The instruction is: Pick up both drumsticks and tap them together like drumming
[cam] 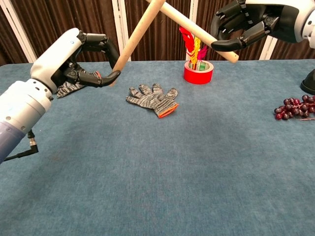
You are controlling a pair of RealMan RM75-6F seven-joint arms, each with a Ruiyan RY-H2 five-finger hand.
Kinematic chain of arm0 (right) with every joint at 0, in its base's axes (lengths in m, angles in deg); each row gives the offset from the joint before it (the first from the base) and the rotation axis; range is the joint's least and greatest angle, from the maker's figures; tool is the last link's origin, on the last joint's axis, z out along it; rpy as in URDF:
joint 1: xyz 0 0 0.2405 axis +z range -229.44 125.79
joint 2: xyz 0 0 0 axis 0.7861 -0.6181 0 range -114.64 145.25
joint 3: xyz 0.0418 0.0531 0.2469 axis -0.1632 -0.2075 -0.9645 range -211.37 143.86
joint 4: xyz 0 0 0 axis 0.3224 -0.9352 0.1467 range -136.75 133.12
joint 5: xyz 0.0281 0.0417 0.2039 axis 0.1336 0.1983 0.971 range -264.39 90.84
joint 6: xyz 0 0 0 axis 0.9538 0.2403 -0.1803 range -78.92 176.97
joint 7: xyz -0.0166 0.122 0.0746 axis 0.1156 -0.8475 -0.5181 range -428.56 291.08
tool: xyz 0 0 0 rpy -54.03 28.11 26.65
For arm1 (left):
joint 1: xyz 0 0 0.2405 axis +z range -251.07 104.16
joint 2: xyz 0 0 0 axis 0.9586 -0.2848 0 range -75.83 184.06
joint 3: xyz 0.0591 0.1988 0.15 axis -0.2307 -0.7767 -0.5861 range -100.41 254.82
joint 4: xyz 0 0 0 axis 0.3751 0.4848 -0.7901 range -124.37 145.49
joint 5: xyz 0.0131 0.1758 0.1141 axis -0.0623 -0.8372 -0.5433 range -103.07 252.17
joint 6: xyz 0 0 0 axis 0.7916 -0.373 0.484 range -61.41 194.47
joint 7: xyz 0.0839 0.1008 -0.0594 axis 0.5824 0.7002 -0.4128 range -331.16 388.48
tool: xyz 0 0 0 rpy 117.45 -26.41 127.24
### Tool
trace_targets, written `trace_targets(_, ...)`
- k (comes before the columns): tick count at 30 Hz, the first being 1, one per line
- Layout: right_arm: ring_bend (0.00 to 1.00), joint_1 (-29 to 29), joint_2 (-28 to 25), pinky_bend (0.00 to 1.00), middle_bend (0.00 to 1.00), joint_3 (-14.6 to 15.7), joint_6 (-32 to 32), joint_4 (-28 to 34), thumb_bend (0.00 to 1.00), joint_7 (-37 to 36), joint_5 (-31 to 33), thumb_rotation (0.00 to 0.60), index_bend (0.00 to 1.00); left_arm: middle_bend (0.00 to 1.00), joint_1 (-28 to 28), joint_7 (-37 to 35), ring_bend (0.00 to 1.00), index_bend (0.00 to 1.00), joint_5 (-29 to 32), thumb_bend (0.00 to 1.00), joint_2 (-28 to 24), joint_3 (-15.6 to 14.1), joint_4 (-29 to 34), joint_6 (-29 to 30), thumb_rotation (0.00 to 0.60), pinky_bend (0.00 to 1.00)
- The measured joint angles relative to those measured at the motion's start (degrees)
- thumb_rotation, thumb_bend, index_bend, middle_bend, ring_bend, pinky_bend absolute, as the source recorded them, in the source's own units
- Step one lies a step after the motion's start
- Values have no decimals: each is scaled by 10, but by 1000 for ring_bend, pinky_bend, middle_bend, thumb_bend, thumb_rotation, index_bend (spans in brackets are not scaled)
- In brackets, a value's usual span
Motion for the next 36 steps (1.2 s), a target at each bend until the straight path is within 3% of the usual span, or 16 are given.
trace_targets(15, 471, 2, -13, 26, 676, 6, -4, 14, 469, -26, -22, 600, 831, 593, -21, 7, 152, 616, 15, 487, 35, 21, -33, 0, 600, 0)
trace_targets(36, 471, 2, -14, 26, 680, 15, -3, 13, 470, -22, -21, 600, 837, 593, -26, 10, 152, 616, 14, 486, 45, 19, -37, 12, 600, 0)
